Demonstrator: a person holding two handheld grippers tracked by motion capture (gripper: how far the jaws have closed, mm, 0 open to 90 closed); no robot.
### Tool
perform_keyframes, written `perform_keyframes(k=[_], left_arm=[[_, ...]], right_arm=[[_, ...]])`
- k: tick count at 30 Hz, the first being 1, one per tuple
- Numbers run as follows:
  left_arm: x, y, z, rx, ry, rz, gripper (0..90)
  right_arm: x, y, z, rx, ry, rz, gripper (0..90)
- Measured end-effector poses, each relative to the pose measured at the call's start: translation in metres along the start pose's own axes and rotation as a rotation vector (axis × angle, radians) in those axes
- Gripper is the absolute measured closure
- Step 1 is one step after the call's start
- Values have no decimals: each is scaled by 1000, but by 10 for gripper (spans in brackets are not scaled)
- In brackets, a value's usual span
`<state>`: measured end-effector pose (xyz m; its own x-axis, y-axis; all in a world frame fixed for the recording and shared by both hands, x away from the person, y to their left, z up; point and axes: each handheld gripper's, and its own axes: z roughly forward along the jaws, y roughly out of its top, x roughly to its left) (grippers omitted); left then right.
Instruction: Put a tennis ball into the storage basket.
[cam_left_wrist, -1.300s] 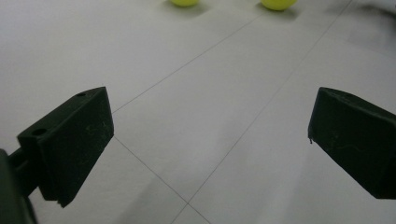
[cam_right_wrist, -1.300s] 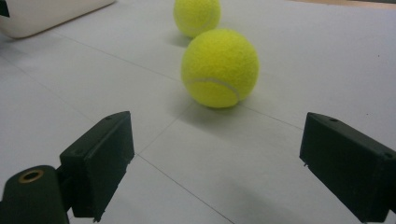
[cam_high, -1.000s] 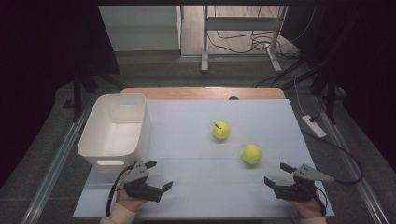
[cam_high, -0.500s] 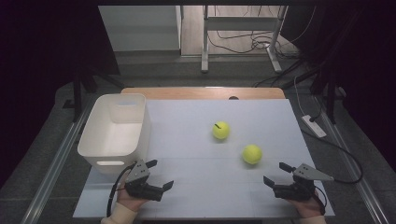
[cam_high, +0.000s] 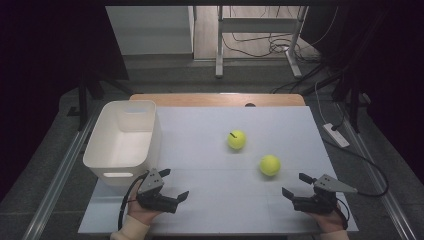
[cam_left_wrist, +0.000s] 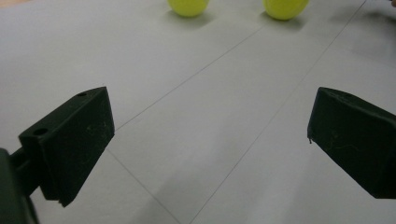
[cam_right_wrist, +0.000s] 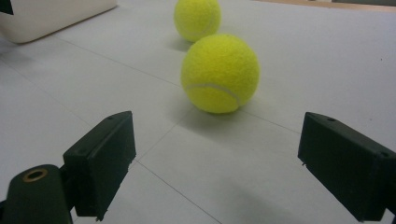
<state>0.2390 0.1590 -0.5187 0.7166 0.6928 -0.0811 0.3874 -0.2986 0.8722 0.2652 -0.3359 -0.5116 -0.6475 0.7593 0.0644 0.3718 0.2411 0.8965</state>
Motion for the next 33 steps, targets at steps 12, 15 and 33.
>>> perform_keyframes(k=[12,15,33], left_arm=[[-13,14,10,35,-15,28,13],[-13,19,12,33,-19,27,13],[-14,39,29,39,-35,12,16]], right_arm=[[1,1,1,-3,5,-7,112],[2,1,1,-1,5,-9,112],[4,1,2,1,13,-11,114]])
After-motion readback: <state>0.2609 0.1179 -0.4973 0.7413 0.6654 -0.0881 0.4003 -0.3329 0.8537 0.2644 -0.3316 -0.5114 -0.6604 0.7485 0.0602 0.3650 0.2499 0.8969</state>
